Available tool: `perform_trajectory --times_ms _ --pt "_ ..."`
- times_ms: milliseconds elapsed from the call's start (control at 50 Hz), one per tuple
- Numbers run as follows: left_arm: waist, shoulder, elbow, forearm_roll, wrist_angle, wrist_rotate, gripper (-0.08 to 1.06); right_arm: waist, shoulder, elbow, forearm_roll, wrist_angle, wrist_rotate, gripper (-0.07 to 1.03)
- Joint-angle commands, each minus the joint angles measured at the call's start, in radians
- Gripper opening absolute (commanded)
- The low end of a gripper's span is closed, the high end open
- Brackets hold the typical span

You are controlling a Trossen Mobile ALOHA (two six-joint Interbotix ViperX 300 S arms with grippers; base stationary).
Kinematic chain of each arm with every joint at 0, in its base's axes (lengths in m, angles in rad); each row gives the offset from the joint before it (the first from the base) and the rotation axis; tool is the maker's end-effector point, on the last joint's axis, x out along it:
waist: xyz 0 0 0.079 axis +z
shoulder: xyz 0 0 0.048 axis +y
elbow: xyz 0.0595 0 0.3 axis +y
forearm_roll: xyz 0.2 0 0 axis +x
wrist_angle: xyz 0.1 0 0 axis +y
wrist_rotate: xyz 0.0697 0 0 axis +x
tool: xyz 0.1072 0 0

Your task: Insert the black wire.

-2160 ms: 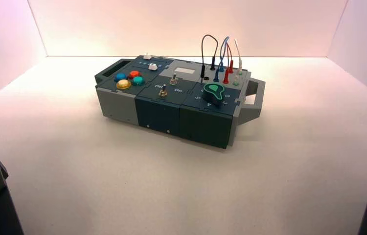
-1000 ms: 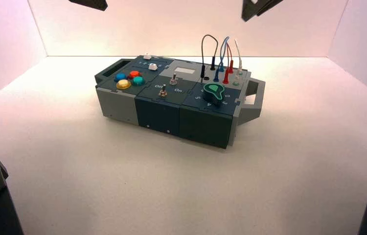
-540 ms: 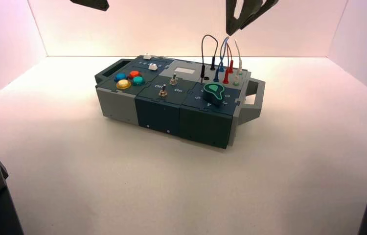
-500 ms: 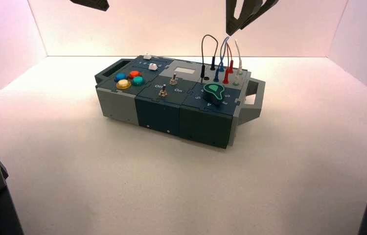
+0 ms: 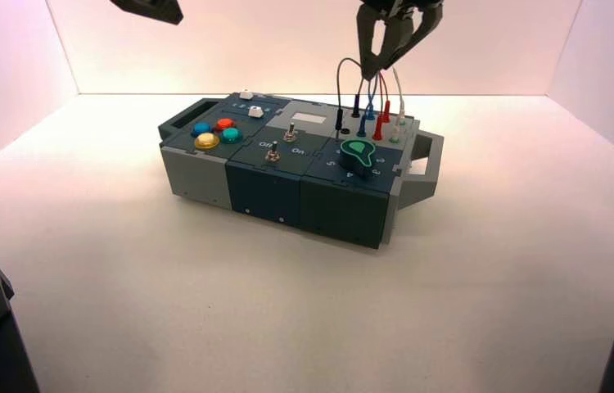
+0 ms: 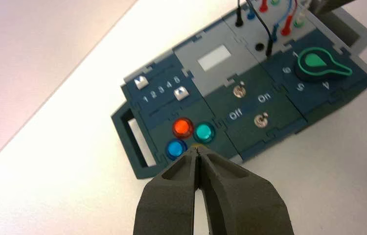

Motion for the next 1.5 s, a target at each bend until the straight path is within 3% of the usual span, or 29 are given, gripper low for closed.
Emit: perform_trajectory --times_ms 20,300,600,980,1500 --pt "-0.002 0.002 -0.026 -0.006 0.028 0.006 -0.03 0.015 0.006 -0.044 0.003 -0.006 -0.009 0.54" --pt "-0.002 0.014 -0.049 -0.054 0.091 0.005 -0.03 0.018 0.044 -0.067 0.002 -0.002 -0.017 0.54" --pt "-0.003 0.028 -0.072 -0.087 0.156 0.006 -0.03 0.018 0.084 -0.089 0.0 -0.002 -0.021 0.54" --pt "-0.002 0.018 -0.086 -0.091 0.215 0.008 -0.03 0.018 0.112 -0.106 0.0 -0.002 -0.031 0.54" --pt "-0.002 -0.005 -0.081 -0.107 0.192 0.017 -0.03 0.02 0.16 -0.124 0.002 -0.003 -0.031 0.54"
